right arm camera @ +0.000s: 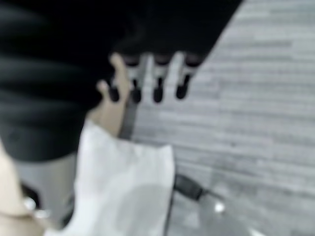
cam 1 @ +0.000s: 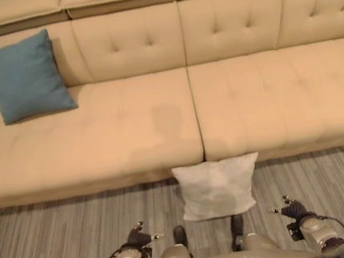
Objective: Pick up all the scattered cushions and arrange them neatly on the sofa.
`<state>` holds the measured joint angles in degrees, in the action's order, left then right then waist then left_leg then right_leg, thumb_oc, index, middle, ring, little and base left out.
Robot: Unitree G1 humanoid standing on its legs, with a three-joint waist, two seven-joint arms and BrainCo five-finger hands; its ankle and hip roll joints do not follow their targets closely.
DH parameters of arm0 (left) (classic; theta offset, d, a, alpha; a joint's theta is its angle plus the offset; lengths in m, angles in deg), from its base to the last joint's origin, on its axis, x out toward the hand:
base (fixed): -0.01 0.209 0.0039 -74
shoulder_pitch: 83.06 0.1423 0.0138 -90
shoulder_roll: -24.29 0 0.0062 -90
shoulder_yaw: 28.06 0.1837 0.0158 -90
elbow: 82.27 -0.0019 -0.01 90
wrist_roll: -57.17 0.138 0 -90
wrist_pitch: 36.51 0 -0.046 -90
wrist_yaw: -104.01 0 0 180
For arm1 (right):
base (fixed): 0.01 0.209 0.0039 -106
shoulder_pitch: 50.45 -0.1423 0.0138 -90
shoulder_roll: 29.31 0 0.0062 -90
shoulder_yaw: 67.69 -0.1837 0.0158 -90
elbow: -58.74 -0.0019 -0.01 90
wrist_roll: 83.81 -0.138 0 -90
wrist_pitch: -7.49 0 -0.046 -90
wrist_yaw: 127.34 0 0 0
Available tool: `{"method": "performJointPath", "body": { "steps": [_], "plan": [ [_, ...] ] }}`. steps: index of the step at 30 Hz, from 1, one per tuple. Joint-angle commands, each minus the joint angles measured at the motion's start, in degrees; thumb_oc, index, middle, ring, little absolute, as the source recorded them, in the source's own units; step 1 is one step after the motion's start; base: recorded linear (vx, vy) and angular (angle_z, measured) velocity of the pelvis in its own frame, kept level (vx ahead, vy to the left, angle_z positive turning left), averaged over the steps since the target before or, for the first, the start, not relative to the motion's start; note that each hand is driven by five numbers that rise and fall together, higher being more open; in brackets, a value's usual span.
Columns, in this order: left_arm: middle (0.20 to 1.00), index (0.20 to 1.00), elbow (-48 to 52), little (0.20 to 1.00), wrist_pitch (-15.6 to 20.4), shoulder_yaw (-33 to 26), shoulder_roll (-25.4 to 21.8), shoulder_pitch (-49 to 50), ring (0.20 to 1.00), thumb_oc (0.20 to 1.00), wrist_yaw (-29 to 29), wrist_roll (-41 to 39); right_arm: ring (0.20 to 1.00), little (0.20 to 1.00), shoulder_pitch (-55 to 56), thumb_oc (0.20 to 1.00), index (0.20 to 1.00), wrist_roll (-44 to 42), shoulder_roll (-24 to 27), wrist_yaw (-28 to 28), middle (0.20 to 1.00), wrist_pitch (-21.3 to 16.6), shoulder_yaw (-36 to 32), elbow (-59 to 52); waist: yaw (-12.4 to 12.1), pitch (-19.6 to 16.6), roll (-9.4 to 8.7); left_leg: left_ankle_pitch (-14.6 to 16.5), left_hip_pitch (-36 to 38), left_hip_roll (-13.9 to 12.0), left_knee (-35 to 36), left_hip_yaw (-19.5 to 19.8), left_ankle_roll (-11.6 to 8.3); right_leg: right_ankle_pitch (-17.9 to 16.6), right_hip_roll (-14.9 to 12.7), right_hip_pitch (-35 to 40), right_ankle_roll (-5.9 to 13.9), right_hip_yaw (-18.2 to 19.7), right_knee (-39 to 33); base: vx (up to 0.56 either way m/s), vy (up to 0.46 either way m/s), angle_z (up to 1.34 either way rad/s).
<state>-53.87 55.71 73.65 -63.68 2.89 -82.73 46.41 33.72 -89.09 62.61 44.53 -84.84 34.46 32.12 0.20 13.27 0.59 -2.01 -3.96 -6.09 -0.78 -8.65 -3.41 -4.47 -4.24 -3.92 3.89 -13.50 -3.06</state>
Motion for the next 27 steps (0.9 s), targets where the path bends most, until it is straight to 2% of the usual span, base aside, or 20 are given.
{"method": "performJointPath", "body": {
  "steps": [1, 3, 6, 7, 10, 12, 16, 21, 24, 27],
  "plan": [
    [1.000, 1.000, 3.5, 1.000, 2.8, 1.0, -1.6, -4.5, 1.000, 1.000, -3.3, -5.0, 1.000, 1.000, -2.7, 1.000, 1.000, -1.4, 1.3, -3.1, 1.000, -2.6, 0.5, -4.0, 0.2, 3.6, -2.25, -0.4, -5.7, 1.3, -5.4, 0.1, -1.99, 5.5, -4.5, -5.4, 3.44, -0.7, 11.3, -0.28, -0.095, 0.00],
    [1.000, 1.000, 9.4, 1.000, 4.4, 1.8, -2.7, -8.2, 1.000, 1.000, -6.0, -8.6, 1.000, 1.000, -4.7, 1.000, 1.000, -1.8, 3.4, -5.4, 1.000, -3.3, 0.0, -9.0, 0.5, 6.8, -2.05, -0.7, -13.1, 0.5, -9.8, 0.3, -1.92, 5.7, -4.6, -13.4, 2.61, -1.1, 16.5, -0.37, -0.122, 0.05],
    [1.000, 1.000, 11.2, 1.000, 5.3, 1.9, -3.1, -10.5, 1.000, 1.000, -7.6, -10.1, 1.000, 1.000, -6.2, 1.000, 1.000, -1.8, 4.7, -6.6, 1.000, -3.5, -0.1, -11.9, 1.1, 7.8, -2.19, -0.7, -18.1, -0.2, -12.6, 0.4, -1.71, 6.1, -5.0, -18.8, 2.18, -1.1, 19.5, -0.16, -0.056, 0.19],
    [1.000, 1.000, 11.6, 1.000, 6.2, 2.5, -3.3, -13.4, 1.000, 1.000, -9.1, -11.7, 1.000, 1.000, -8.6, 1.000, 1.000, -2.2, 5.6, -7.9, 1.000, -3.6, 0.3, -12.8, 1.4, 8.8, -2.40, 0.5, -21.9, -1.0, -15.3, 0.6, -1.96, 7.2, -5.4, -23.1, 2.54, -0.2, 22.4, -0.15, -0.043, 0.08],
    [1.000, 1.000, 12.3, 1.000, 7.0, 3.0, -3.6, -16.7, 1.000, 1.000, -10.7, -13.0, 1.000, 1.000, -11.6, 1.000, 1.000, -2.7, 6.4, -9.2, 1.000, -4.0, 0.6, -14.8, 2.0, 9.2, -2.30, 1.0, -27.6, -1.8, -18.3, 0.3, -1.99, 7.6, -6.0, -29.3, 2.51, 0.7, 25.4, -0.10, 0.002, -0.13],
    [1.000, 1.000, 14.3, 1.000, 8.5, 3.5, -4.3, -21.4, 1.000, 1.000, -13.0, -15.2, 1.000, 1.000, -16.6, 1.000, 1.000, -3.1, 8.0, -11.6, 1.000, -4.5, 1.2, -17.1, 2.5, 9.8, -1.81, 1.1, -35.9, -2.6, -22.2, -0.2, -1.95, 7.4, -7.0, -38.3, 2.52, 2.1, 29.6, -0.17, 0.032, -0.10],
    [1.000, 1.000, 16.6, 1.000, 9.6, 3.8, -4.5, -26.3, 1.000, 1.000, -15.5, -17.1, 1.000, 1.000, -22.8, 1.000, 1.000, -3.5, 9.1, -14.2, 1.000, -5.1, 1.8, -18.5, 2.9, 10.1, -1.18, 1.5, -45.4, -3.8, -26.5, -0.1, -1.89, 7.4, -8.1, -48.0, 2.53, 4.1, 34.0, -0.07, 0.037, -0.26],
    [1.000, 1.000, 17.6, 1.000, 9.1, 4.4, -6.2, -31.7, 1.000, 1.000, -19.1, -13.8, 1.000, 1.000, -28.3, 1.000, 1.000, -3.9, 10.6, -16.4, 1.000, -5.6, 2.1, -18.6, 3.2, 10.6, -0.61, 2.0, -53.9, -4.2, -30.7, 0.5, -1.82, 7.6, -8.5, -56.1, 2.44, 5.5, 38.3, -0.02, 0.014, 0.02],
    [1.000, 1.000, 18.5, 1.000, 9.1, 4.6, -8.1, -36.3, 1.000, 1.000, -20.7, -13.8, 1.000, 1.000, -34.0, 1.000, 1.000, -4.2, 13.4, -17.8, 1.000, -5.8, 3.3, -18.5, 3.3, 11.2, -0.05, 2.2, -60.3, -3.9, -33.4, 0.5, -1.85, 7.8, -9.0, -63.0, 2.36, 6.7, 41.6, 0.00, 0.006, 0.02],
    [1.000, 1.000, 18.5, 1.000, 8.9, 4.6, -9.4, -38.5, 1.000, 1.000, -21.0, -13.8, 1.000, 1.000, -36.6, 1.000, 1.000, -4.5, 14.6, -17.8, 1.000, -5.8, 3.9, -18.3, 3.4, 11.3, 0.16, 2.4, -62.9, -3.8, -34.5, 0.4, -1.81, 8.0, -9.0, -66.3, 2.36, 7.5, 43.2, 0.03, 0.031, 0.03]
  ]
}}
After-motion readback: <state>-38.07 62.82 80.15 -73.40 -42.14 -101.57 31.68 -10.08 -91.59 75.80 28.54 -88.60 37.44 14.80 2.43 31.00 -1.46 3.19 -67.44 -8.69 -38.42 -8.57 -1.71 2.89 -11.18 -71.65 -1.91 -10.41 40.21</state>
